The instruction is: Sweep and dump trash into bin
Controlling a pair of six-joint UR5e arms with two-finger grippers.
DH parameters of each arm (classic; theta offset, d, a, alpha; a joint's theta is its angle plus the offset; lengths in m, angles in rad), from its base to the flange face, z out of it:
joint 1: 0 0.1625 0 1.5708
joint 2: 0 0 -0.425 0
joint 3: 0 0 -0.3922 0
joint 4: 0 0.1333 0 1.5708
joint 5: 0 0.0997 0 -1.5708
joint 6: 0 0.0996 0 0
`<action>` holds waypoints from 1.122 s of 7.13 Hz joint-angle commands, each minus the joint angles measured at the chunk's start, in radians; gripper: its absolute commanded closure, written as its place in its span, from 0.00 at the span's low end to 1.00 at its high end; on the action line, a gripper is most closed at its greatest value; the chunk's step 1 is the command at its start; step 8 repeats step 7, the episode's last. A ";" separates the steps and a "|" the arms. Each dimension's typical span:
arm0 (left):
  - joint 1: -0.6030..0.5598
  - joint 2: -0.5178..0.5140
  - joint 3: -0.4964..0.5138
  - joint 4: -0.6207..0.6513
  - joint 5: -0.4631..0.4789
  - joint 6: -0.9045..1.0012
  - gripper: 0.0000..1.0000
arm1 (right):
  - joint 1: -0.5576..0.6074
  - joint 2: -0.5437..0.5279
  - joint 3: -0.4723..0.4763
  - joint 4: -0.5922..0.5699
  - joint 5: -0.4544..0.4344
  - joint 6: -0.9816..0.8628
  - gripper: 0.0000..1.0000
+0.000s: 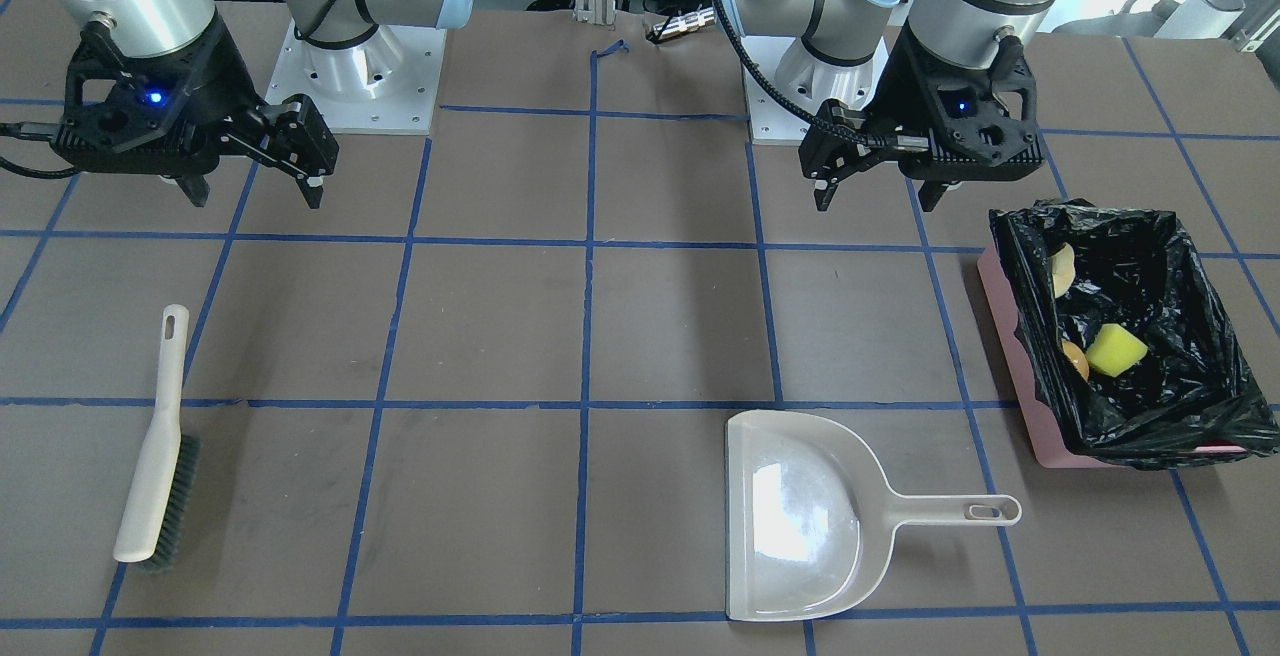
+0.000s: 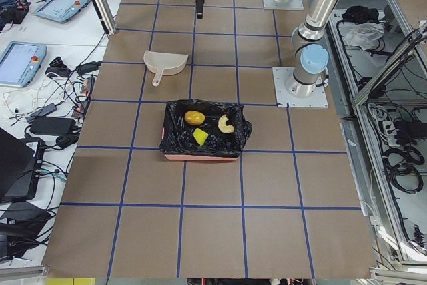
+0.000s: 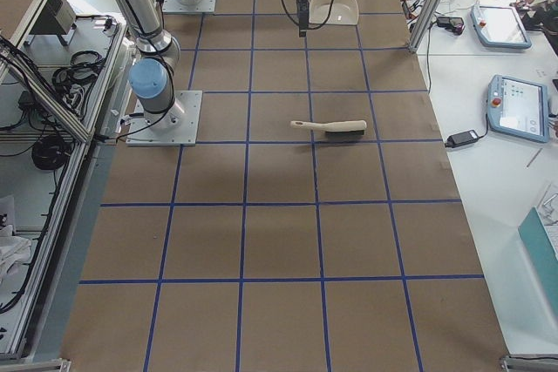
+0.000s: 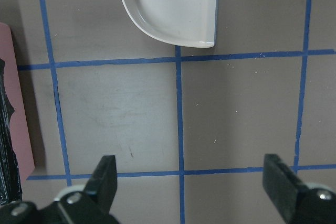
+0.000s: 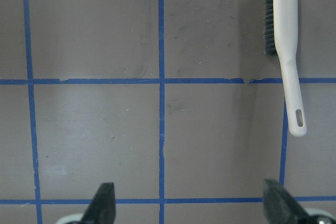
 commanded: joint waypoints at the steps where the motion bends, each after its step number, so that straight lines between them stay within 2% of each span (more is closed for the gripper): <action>1: 0.000 -0.002 -0.004 0.010 0.000 -0.014 0.00 | 0.000 0.000 0.001 0.000 0.002 0.000 0.00; 8: 0.000 0.008 -0.004 0.007 -0.002 -0.007 0.00 | 0.000 0.000 0.002 0.001 0.002 0.002 0.00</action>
